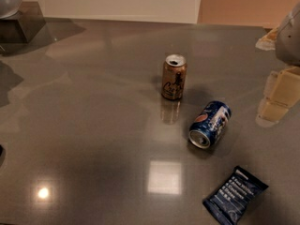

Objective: Place pepsi can upright

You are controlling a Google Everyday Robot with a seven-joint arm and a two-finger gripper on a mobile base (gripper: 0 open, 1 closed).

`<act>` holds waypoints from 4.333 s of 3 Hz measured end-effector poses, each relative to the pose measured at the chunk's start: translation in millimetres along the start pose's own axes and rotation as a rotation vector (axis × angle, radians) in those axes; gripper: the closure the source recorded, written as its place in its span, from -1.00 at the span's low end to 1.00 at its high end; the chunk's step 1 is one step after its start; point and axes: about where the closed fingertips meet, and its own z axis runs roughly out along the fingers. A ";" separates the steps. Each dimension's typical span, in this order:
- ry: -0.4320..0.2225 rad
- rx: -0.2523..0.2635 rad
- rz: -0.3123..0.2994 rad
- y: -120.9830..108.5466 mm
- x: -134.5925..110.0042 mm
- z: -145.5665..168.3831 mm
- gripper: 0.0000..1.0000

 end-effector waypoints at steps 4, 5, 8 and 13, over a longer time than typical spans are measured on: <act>-0.063 -0.054 -0.425 1.6 -20.3 43.5 -1.00; -0.096 -0.119 -0.599 14.5 -26.0 69.6 -1.00; -0.106 -0.281 -0.955 52.9 -35.2 115.8 -1.00; -0.034 -0.339 -1.032 47.3 -28.7 157.6 -0.67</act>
Offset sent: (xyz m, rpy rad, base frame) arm 0.0220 0.0116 -0.0138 -0.0138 0.0037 0.2924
